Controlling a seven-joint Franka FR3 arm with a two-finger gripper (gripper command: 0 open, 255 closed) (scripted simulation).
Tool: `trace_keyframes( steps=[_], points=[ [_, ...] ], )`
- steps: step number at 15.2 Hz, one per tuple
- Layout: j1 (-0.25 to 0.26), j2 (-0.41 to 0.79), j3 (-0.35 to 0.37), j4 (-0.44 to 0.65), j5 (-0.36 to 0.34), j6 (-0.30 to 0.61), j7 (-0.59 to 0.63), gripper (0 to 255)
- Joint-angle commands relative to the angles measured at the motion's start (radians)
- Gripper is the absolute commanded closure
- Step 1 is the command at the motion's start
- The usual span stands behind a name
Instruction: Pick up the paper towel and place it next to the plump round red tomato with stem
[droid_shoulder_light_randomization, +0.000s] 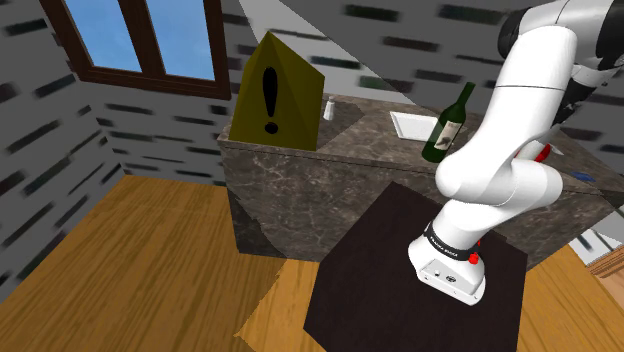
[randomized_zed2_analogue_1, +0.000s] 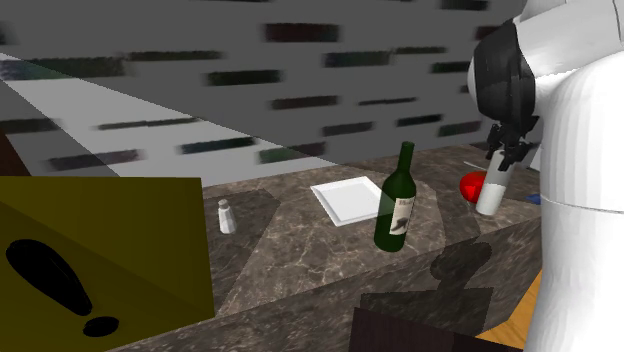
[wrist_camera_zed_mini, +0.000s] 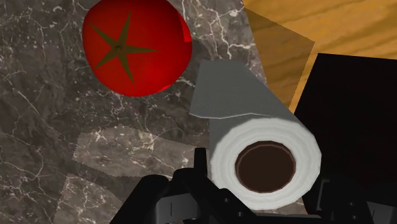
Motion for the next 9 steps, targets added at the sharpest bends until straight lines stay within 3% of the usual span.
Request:
trace_keyframes(
  steps=[1, 9],
  points=[
    [0.000, 0.008, 0.006, -0.021, 0.010, 0.026, -0.007, 255],
    [-0.004, 0.022, 0.016, -0.044, 0.025, 0.056, -0.019, 255]
  ],
)
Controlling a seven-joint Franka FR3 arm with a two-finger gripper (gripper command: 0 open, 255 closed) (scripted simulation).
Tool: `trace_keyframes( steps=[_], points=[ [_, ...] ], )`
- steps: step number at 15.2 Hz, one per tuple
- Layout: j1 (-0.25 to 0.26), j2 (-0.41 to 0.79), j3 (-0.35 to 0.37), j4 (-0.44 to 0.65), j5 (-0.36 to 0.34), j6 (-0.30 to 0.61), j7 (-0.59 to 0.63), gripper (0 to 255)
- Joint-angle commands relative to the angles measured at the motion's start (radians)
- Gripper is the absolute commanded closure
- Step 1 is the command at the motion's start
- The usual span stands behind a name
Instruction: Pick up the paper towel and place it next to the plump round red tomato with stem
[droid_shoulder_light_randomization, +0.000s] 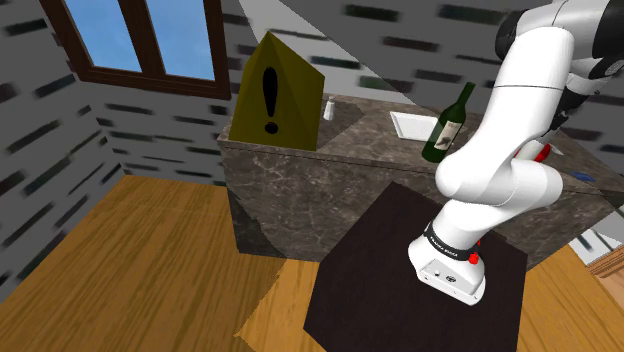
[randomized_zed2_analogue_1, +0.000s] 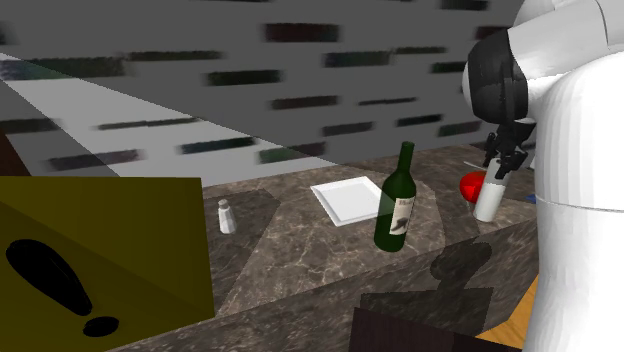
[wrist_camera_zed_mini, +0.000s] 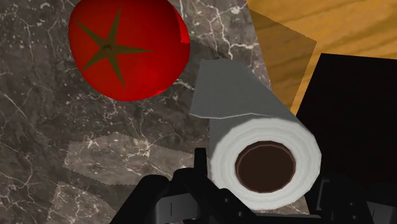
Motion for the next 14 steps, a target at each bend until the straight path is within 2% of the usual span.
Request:
trace_keyframes(
  steps=[1, 2, 3, 8, 12, 14],
  points=[
    [0.000, 0.000, 0.000, 0.000, 0.000, 0.000, 0.000, 255],
    [0.000, 0.000, 0.000, 0.000, 0.000, 0.000, 0.000, 255],
    [0.000, 0.000, 0.000, 0.000, 0.000, 0.000, 0.000, 0],
    [0.000, 0.000, 0.000, 0.000, 0.000, 0.000, 0.000, 0],
    [0.008, -0.043, -0.031, 0.077, -0.047, -0.101, 0.030, 0],
    [0.008, -0.043, -0.031, 0.077, -0.047, -0.101, 0.030, 0]
  ],
)
